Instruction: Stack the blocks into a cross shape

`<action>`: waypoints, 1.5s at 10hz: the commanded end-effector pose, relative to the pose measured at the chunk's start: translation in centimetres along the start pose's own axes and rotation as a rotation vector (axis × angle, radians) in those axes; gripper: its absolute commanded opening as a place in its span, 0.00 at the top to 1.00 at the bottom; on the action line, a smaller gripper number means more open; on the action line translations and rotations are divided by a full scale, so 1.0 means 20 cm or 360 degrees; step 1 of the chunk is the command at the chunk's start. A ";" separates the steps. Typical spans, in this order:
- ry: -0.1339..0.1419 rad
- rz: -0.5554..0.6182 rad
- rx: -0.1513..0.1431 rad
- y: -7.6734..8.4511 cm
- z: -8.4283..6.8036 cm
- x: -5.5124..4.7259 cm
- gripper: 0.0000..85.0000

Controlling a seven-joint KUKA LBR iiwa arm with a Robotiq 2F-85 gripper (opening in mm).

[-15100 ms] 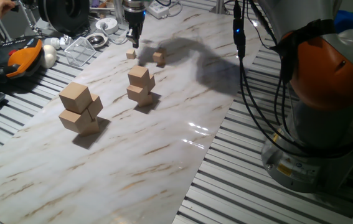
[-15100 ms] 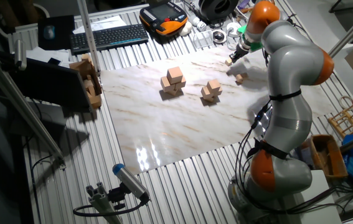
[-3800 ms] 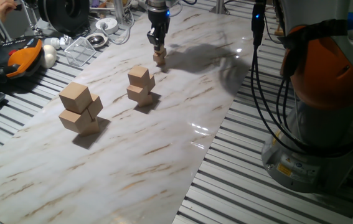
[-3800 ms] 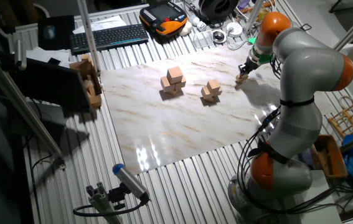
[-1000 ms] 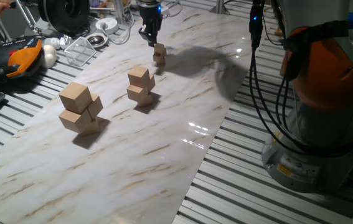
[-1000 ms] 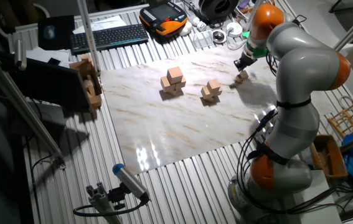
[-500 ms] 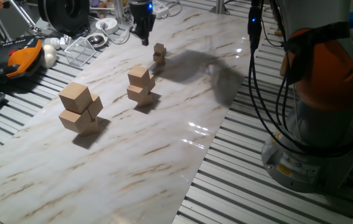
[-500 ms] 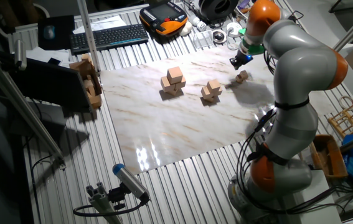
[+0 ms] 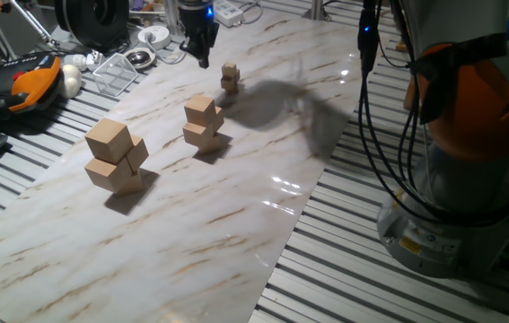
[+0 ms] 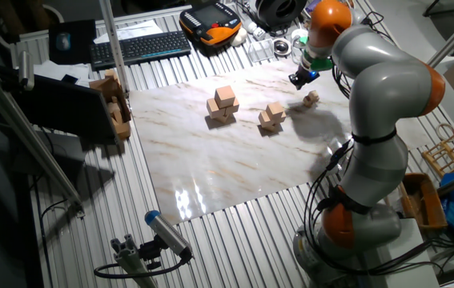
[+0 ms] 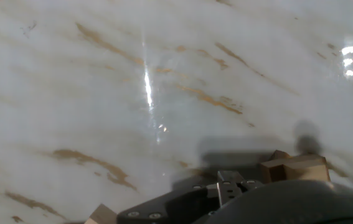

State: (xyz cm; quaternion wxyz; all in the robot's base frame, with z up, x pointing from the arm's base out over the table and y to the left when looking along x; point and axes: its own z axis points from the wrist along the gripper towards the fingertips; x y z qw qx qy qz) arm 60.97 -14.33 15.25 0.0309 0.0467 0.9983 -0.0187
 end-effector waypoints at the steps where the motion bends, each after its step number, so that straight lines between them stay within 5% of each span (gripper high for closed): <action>1: -0.0017 -0.0001 0.0017 0.00 0.00 0.00 1.00; 2: -0.0034 -0.0021 0.0020 0.00 0.00 0.00 1.00; 4: 0.0005 0.0011 -0.0106 0.00 0.00 0.00 1.00; 6: 0.0032 -0.0002 -0.0059 0.00 0.00 0.00 1.00; 8: 0.0052 -0.0039 -0.0068 0.00 0.00 0.00 1.00; 10: 0.0058 -0.0012 -0.0128 0.09 -0.03 0.04 1.00; 13: 0.0076 -0.0008 -0.0114 0.32 -0.12 0.09 1.00; 15: 0.0103 -0.0044 -0.0157 0.40 -0.19 0.11 1.00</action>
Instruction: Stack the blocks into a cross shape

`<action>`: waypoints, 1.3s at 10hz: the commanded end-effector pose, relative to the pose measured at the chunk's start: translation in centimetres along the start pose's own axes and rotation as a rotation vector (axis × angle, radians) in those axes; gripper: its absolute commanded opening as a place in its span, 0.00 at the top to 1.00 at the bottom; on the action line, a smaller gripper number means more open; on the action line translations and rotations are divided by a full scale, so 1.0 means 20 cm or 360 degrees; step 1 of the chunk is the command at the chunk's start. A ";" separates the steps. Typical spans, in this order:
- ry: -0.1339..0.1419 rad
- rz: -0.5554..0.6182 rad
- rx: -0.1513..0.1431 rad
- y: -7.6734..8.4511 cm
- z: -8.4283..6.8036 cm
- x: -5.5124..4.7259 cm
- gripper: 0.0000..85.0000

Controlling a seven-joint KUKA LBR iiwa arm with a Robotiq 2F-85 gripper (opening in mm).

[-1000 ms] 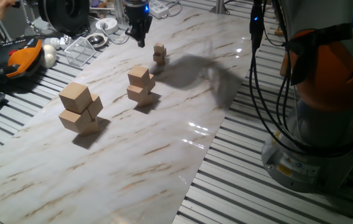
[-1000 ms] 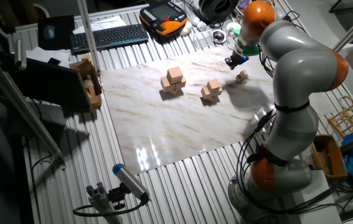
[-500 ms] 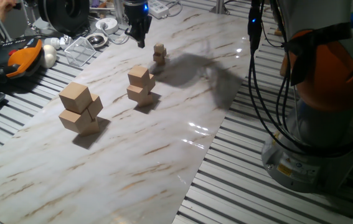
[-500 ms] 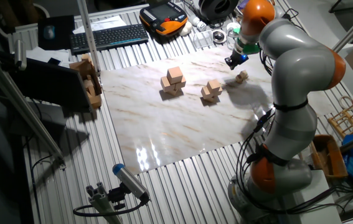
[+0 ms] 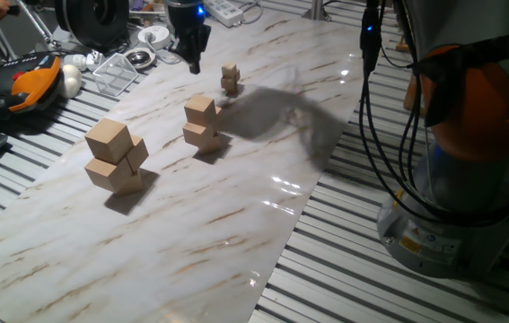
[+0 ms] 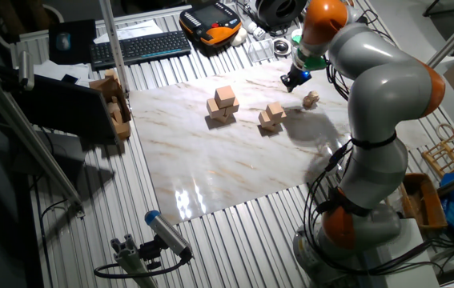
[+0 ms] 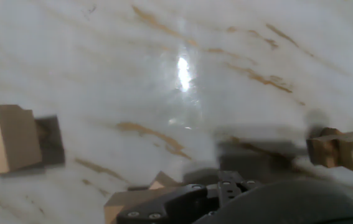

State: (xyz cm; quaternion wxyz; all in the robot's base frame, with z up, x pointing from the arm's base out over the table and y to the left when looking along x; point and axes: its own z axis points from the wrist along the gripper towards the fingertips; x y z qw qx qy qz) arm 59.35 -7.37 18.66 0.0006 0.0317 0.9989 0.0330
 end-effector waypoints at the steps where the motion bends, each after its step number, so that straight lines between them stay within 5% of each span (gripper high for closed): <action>1: 0.0006 -0.0009 -0.0009 0.09 -0.02 0.01 1.00; 3: 0.0009 -0.0043 0.0023 0.13 -0.05 0.03 1.00; 5: 0.0002 -0.0129 0.0108 0.14 -0.08 0.05 1.00; 9: -0.0013 -0.0178 0.0107 0.14 -0.12 0.09 1.00; 11: -0.0038 -0.0187 0.0137 0.13 -0.12 0.09 1.00; 13: -0.0053 -0.0216 0.0115 0.11 -0.11 0.07 1.00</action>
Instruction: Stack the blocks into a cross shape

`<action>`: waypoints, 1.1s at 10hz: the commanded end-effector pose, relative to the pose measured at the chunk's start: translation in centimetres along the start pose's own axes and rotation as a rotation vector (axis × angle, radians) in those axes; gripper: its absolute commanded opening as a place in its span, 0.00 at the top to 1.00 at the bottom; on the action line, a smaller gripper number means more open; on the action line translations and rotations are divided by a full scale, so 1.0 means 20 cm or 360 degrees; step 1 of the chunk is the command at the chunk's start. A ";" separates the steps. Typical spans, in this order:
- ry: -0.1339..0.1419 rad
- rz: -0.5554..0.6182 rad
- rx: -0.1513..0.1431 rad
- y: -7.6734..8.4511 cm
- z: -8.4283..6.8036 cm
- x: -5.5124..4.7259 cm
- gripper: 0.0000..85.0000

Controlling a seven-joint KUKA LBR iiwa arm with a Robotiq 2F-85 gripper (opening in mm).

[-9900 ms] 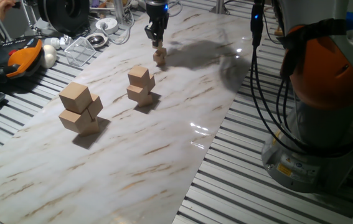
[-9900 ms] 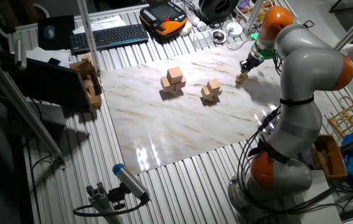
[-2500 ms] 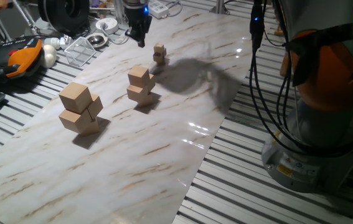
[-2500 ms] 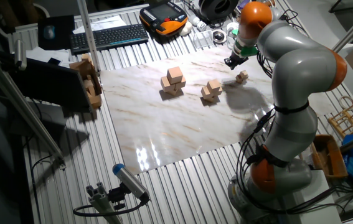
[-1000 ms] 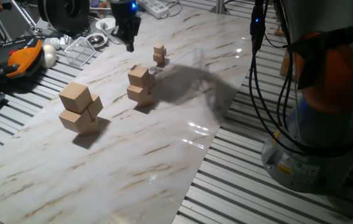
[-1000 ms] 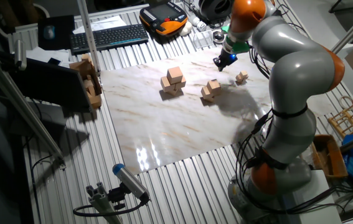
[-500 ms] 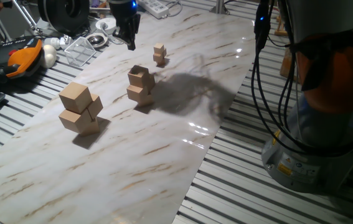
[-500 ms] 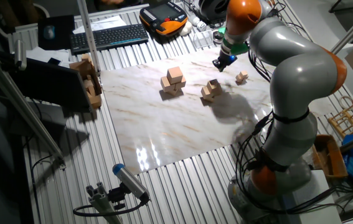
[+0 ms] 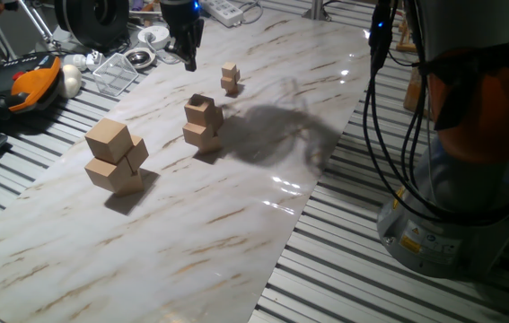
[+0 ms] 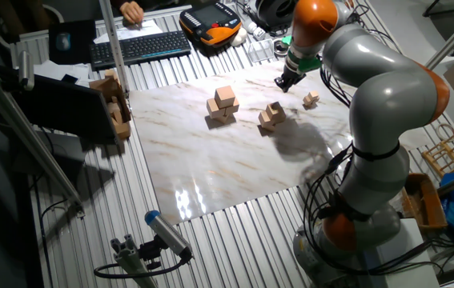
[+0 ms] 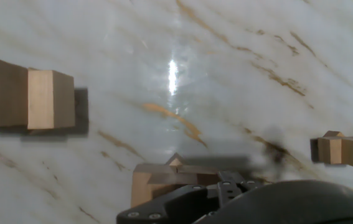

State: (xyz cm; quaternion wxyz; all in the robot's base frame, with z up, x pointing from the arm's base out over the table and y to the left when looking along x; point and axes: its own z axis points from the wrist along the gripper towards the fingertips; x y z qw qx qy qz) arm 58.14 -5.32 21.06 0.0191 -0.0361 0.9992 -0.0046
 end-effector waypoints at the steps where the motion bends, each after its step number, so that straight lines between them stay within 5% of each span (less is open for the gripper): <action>1: -0.0002 -0.0011 0.0017 -0.01 -0.01 0.00 1.00; 6: -0.0030 -0.0017 0.0026 -0.04 -0.01 0.00 1.00; 11: 0.0008 -0.0026 0.0011 -0.04 -0.01 0.00 1.00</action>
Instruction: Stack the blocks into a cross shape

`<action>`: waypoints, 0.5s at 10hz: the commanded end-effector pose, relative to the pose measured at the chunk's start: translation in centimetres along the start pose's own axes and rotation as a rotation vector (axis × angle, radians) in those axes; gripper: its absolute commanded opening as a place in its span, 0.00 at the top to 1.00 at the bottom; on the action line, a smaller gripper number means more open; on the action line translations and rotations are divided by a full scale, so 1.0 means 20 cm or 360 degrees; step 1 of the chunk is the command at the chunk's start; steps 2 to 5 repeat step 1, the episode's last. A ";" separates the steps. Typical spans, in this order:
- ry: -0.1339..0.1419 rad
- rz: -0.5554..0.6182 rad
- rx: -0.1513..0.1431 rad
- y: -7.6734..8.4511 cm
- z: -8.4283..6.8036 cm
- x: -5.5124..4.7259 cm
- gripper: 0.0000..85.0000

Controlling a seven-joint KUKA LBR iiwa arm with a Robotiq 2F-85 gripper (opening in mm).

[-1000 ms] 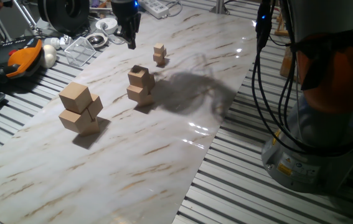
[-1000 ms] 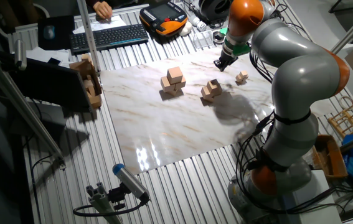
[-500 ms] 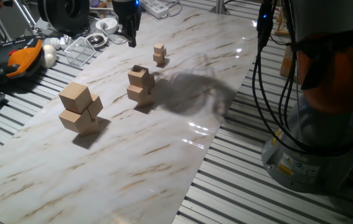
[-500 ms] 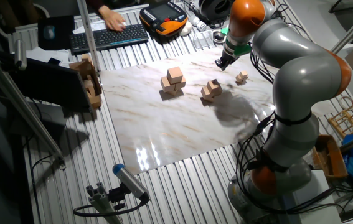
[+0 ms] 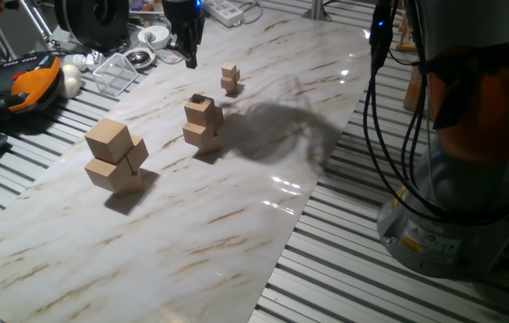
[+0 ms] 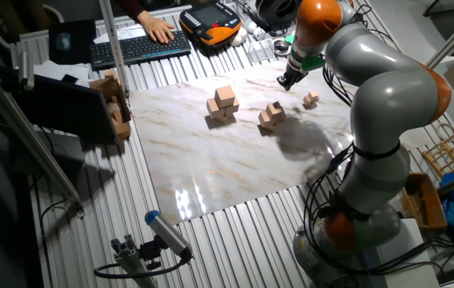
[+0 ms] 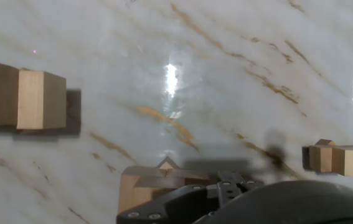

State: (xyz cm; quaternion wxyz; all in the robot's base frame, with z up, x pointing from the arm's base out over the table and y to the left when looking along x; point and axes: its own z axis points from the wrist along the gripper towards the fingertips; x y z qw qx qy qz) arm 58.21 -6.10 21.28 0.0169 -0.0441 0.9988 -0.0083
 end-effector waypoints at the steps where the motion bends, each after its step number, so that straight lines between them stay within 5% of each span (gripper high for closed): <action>1: 0.0003 -0.0007 0.0002 0.00 0.00 0.00 1.00; 5: 0.0003 -0.0007 0.0002 0.00 0.00 0.00 1.00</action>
